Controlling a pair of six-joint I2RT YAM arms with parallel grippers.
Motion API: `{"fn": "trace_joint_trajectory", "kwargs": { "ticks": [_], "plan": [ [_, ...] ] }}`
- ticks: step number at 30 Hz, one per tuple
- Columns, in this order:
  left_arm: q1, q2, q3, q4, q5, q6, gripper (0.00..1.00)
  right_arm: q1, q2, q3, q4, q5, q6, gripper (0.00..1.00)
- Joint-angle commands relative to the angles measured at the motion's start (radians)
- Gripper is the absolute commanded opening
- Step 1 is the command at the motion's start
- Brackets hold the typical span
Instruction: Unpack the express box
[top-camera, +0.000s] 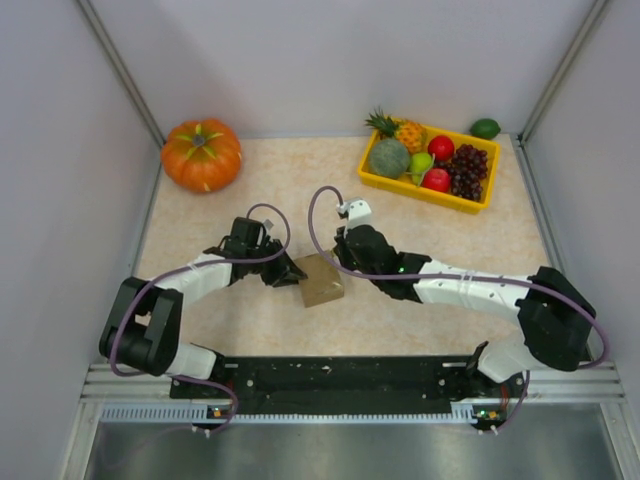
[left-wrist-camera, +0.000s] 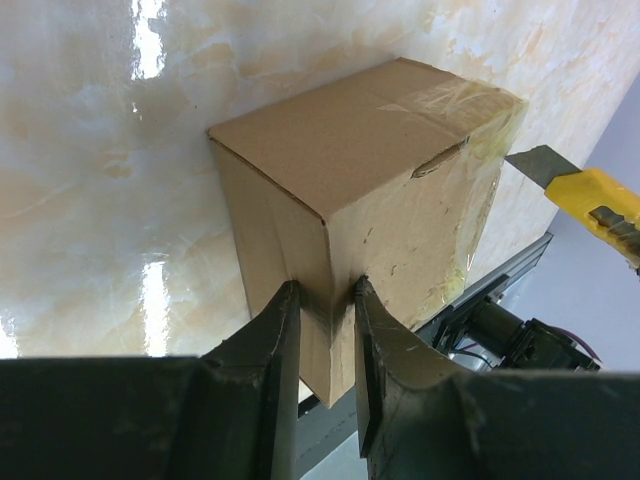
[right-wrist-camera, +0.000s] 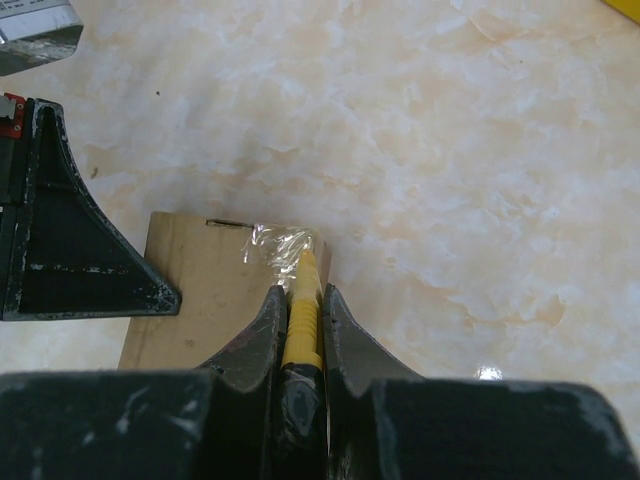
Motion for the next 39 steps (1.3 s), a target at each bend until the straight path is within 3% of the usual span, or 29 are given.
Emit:
{"fn": "trace_joint_trajectory", "kwargs": {
  "ticks": [1, 12, 24, 31, 39],
  "plan": [
    [-0.005, 0.048, -0.001, -0.049, -0.070, 0.033, 0.14, 0.012, 0.028, 0.055, 0.018, 0.025, -0.015, 0.00],
    [-0.005, 0.042, 0.011, -0.041, -0.063, -0.049, 0.11, 0.051, 0.047, 0.062, -0.039, 0.067, -0.013, 0.00],
    [-0.005, -0.013, -0.016, -0.026, -0.139, -0.187, 0.03, 0.052, 0.060, 0.181, -0.275, 0.042, 0.054, 0.00],
    [-0.005, -0.012, -0.003, -0.018, -0.125, -0.191, 0.02, 0.052, 0.099, 0.198, -0.303, 0.001, 0.076, 0.00],
    [-0.005, 0.003, 0.004, -0.026, -0.103, -0.138, 0.01, 0.051, 0.077, 0.214, -0.303, 0.074, 0.042, 0.00]
  ]
}}
